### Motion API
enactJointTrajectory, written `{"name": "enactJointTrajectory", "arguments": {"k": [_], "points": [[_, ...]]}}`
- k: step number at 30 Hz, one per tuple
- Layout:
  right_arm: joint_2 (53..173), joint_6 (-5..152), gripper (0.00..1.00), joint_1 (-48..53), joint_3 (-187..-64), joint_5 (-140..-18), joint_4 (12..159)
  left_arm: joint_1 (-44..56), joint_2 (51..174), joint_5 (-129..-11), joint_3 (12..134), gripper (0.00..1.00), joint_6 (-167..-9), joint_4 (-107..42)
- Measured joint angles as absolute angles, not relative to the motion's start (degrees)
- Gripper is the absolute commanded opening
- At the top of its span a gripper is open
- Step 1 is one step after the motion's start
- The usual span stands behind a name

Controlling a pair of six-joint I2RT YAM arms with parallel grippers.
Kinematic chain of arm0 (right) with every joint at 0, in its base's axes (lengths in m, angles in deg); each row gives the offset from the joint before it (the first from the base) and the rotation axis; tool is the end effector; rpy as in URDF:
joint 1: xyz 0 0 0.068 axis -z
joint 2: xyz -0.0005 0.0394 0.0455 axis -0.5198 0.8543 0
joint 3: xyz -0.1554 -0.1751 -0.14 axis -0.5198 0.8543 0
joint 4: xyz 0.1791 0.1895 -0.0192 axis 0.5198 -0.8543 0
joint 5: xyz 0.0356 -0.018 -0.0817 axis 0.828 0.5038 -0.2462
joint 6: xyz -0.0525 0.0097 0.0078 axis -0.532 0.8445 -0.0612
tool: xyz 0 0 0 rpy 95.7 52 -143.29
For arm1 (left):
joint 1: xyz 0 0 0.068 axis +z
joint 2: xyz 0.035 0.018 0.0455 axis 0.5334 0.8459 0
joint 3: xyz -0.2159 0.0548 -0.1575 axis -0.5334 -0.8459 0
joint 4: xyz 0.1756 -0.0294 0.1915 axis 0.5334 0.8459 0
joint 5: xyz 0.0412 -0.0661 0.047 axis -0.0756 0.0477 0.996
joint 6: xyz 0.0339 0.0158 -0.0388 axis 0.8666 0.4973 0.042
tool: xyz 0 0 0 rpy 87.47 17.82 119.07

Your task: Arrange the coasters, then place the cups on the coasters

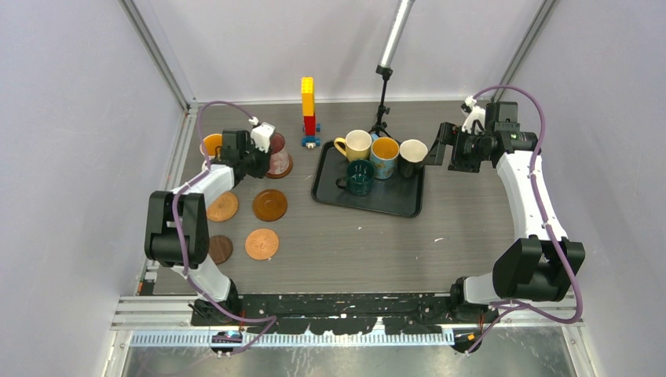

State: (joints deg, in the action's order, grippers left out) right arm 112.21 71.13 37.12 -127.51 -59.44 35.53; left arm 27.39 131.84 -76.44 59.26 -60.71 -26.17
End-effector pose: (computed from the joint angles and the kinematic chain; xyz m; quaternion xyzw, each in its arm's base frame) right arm 0.2859 -0.0128 0.3365 0.0118 0.9262 0.2183 0.3073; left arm 0.3554 -0.0391 0.2055 0.2144 0.8795 -0.0743 0.4184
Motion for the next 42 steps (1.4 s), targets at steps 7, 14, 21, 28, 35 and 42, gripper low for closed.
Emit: {"name": "enactJointTrajectory", "arguments": {"k": [7, 14, 21, 28, 35, 42], "points": [[112.21, 71.15, 0.9, 37.12, -127.27, -59.4, 35.57, 27.39, 131.51, -75.2, 59.26, 0.49, -59.42, -26.09], [112.21, 71.21, 0.9, 37.12, -127.05, -59.18, 35.59, 27.39, 131.53, -73.67, 59.26, 0.5, -58.2, -25.96], [112.21, 71.37, 0.9, 37.14, -126.96, -59.01, 35.66, 27.39, 132.4, -73.32, 59.8, 0.55, -58.2, -25.98], [112.21, 71.37, 0.9, 37.14, -126.7, -58.98, 36.03, 27.39, 133.78, -72.46, 60.87, 0.57, -58.35, -26.07], [112.21, 71.54, 0.9, 37.14, -126.31, -58.9, 36.4, 27.39, 133.78, -71.46, 60.87, 0.61, -58.44, -26.28], [112.21, 71.72, 0.9, 37.14, -126.24, -58.61, 36.42, 27.37, 133.78, -73.12, 60.87, 0.67, -58.33, -26.37]]}}
